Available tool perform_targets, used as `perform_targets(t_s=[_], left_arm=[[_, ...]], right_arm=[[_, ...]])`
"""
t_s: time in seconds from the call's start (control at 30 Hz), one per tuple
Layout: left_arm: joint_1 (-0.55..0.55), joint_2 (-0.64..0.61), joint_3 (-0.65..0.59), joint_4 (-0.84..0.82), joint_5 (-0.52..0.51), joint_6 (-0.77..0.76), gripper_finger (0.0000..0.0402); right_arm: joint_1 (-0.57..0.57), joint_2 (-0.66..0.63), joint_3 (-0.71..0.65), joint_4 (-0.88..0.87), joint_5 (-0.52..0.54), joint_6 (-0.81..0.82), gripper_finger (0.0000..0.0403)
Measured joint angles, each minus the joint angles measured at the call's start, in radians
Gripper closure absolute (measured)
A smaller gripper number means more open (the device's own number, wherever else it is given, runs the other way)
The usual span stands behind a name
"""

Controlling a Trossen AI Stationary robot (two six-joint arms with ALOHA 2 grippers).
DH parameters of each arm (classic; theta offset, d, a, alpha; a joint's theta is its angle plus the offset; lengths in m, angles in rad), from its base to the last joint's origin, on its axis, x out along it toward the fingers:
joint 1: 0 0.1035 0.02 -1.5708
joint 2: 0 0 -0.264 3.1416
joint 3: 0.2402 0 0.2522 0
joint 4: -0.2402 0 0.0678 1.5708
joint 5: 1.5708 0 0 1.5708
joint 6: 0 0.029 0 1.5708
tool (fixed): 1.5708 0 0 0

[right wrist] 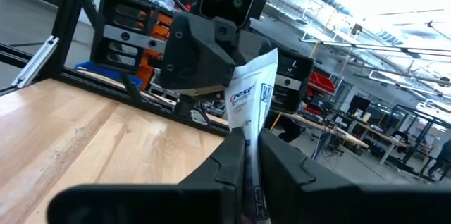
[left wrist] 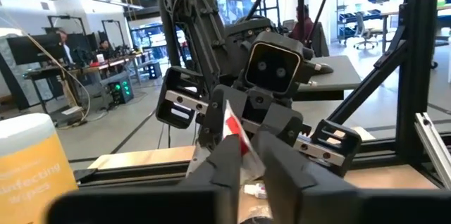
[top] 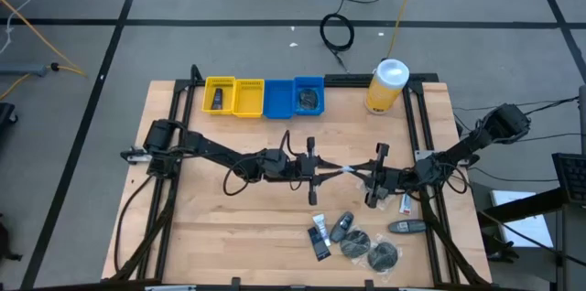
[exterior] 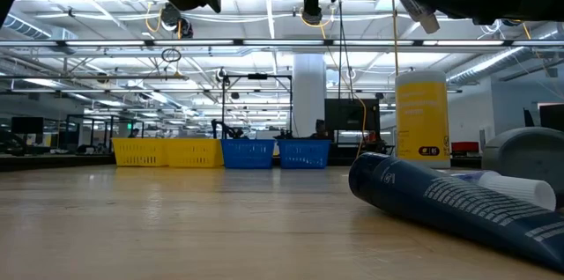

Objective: Pick & Place Travel size toiletries
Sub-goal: Put the white toothpaste into the right yellow bin

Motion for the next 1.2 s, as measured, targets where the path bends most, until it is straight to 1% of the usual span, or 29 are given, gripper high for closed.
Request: perform_targets(t_s=[0.07, 0.23, 0.33, 0.43, 0.53, 0.57, 0.63, 0.7, 0.77, 0.83, 0.93, 1.0, 1.07, 1.13, 1.2], left_arm=[[0.000, 0.000, 0.000, -0.004, 0.009, 0.002, 0.0391], [0.000, -0.002, 0.000, -0.030, -0.007, 0.001, 0.0398], [0.000, -0.009, 0.000, -0.084, -0.027, 0.012, 0.0398], [-0.003, -0.040, 0.000, -0.204, -0.097, 0.042, 0.0400], [-0.017, -0.097, 0.000, -0.349, -0.199, 0.098, 0.0400], [-0.027, -0.120, 0.001, -0.410, -0.239, 0.118, 0.0400], [-0.048, -0.163, 0.001, -0.557, -0.352, 0.150, 0.0400], [-0.065, -0.212, 0.001, -0.715, -0.500, 0.157, 0.0400], [-0.056, -0.257, 0.001, -0.873, -0.640, 0.107, 0.0401], [-0.014, -0.304, 0.001, -1.059, -0.703, 0.011, 0.0400], [0.094, -0.345, -0.001, -1.267, -0.673, -0.124, 0.0401], [0.191, -0.363, -0.015, -1.339, -0.644, -0.157, 0.0400], [0.299, -0.369, -0.037, -1.333, -0.606, -0.161, 0.0400], [0.409, -0.371, -0.060, -1.324, -0.506, -0.152, 0.0401], [0.514, -0.371, -0.081, -1.288, -0.381, -0.149, 0.0399]], right_arm=[[0.000, 0.000, 0.000, -0.001, -0.002, 0.000, 0.0370], [0.000, 0.000, -0.001, -0.017, -0.003, 0.000, 0.0350], [0.009, 0.000, -0.001, -0.055, 0.022, 0.013, 0.0321], [0.030, 0.000, 0.000, -0.106, 0.107, 0.044, 0.0280], [0.054, 0.000, 0.000, -0.159, 0.179, 0.060, 0.0238], [0.061, 0.000, 0.000, -0.176, 0.185, 0.061, 0.0226], [0.070, 0.000, 0.000, -0.209, 0.196, 0.061, 0.0206], [0.072, 0.000, 0.000, -0.230, 0.198, 0.061, 0.0190], [0.072, 0.000, 0.000, -0.227, 0.198, 0.061, 0.0180], [0.072, 0.000, 0.000, -0.224, 0.198, 0.066, 0.0175], [0.072, 0.000, 0.000, -0.219, 0.198, 0.081, 0.0176], [0.072, 0.000, 0.000, -0.218, 0.198, 0.083, 0.0179], [0.072, 0.000, 0.000, -0.220, 0.198, 0.083, 0.0183], [0.072, 0.000, 0.000, -0.217, 0.198, 0.082, 0.0186], [0.072, 0.000, 0.000, -0.219, 0.198, 0.082, 0.0187]])
